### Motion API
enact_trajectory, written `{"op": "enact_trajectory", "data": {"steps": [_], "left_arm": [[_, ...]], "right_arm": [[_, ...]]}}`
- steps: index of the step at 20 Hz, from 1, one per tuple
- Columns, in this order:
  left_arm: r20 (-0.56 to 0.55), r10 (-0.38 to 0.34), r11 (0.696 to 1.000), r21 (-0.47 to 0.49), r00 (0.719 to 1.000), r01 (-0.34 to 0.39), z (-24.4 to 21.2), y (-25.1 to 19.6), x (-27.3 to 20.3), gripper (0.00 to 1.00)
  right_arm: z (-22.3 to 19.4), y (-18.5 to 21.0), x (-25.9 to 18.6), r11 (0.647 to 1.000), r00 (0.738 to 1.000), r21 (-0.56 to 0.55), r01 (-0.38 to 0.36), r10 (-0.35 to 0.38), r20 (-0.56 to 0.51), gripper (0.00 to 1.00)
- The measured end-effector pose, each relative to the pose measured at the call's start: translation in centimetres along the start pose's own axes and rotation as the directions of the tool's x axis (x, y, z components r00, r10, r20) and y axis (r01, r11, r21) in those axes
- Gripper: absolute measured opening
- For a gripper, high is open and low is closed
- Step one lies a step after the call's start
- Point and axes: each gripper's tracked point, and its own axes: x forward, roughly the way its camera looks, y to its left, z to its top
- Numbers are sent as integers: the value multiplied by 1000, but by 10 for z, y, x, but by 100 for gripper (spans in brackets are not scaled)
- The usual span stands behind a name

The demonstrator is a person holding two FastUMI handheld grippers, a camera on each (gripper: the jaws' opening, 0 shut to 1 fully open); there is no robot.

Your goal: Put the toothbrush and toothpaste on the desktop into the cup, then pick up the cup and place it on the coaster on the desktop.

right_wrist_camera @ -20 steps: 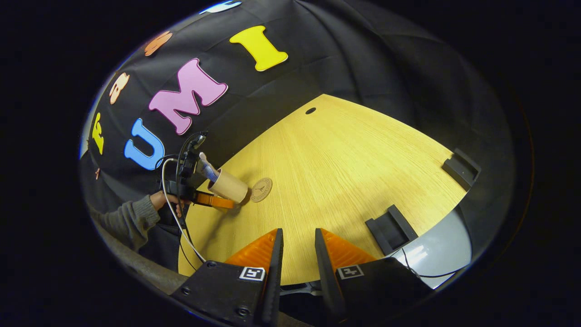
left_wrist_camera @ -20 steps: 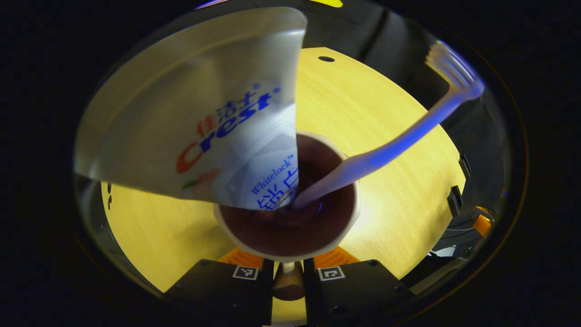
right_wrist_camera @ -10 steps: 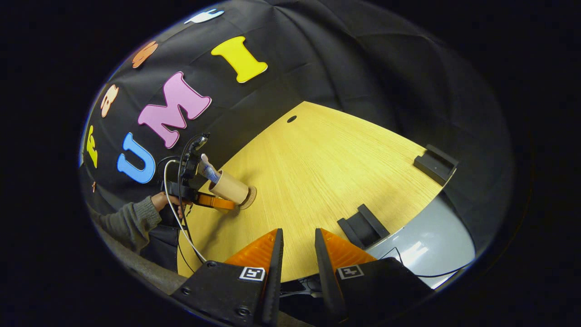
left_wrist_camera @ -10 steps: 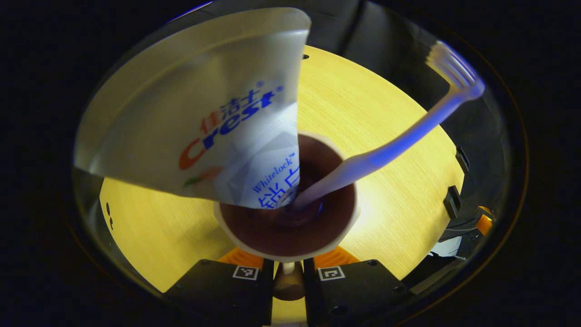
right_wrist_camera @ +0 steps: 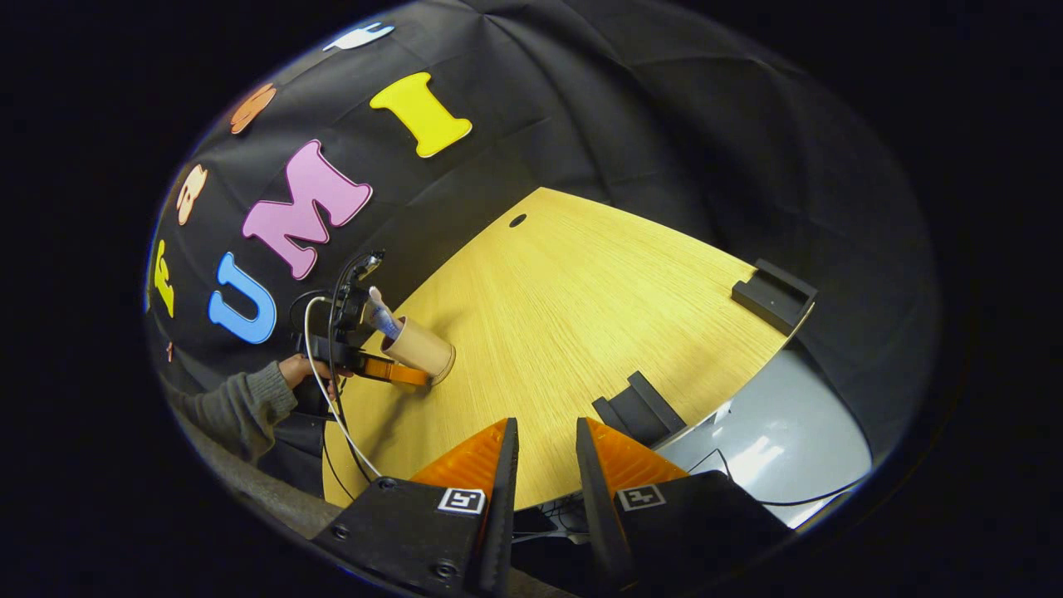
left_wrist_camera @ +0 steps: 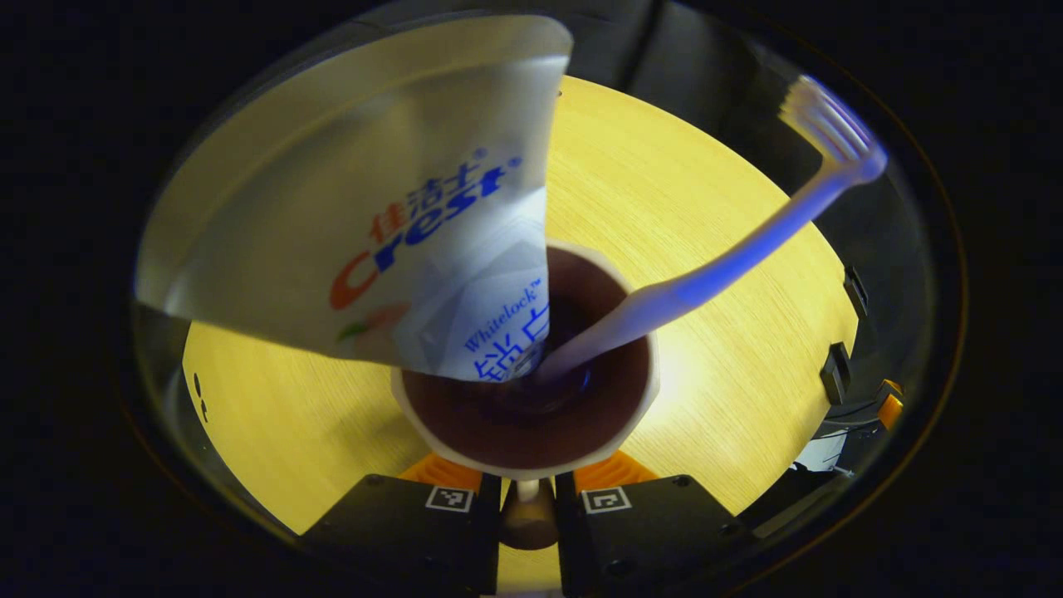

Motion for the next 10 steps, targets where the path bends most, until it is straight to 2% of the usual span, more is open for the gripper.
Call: {"op": "enact_trajectory", "data": {"steps": [2,4,7,8,9,10], "left_arm": [[-5,1,1000,-5,1000,-1,1,1,0,33],[-3,1,1000,-10,1000,-1,0,0,-2,40],[11,7,1000,-2,1000,-7,2,0,-5,78],[15,9,1000,-2,1000,-9,1,0,-6,83],[17,8,1000,-6,1000,-8,0,0,-7,92],[20,8,1000,-9,1000,-8,0,0,-8,92]], "right_arm": [[0,-1,1,1000,1000,5,1,-1,-2,43],[-1,-1,2,1000,1000,3,-1,1,-3,43],[-1,1,3,1000,1000,-4,-7,7,-9,43],[-1,2,6,1000,1000,-6,-8,8,-10,43],[-1,2,6,1000,1000,-8,-11,11,-12,43],[-1,4,6,1000,1000,-10,-13,12,-13,43]]}}
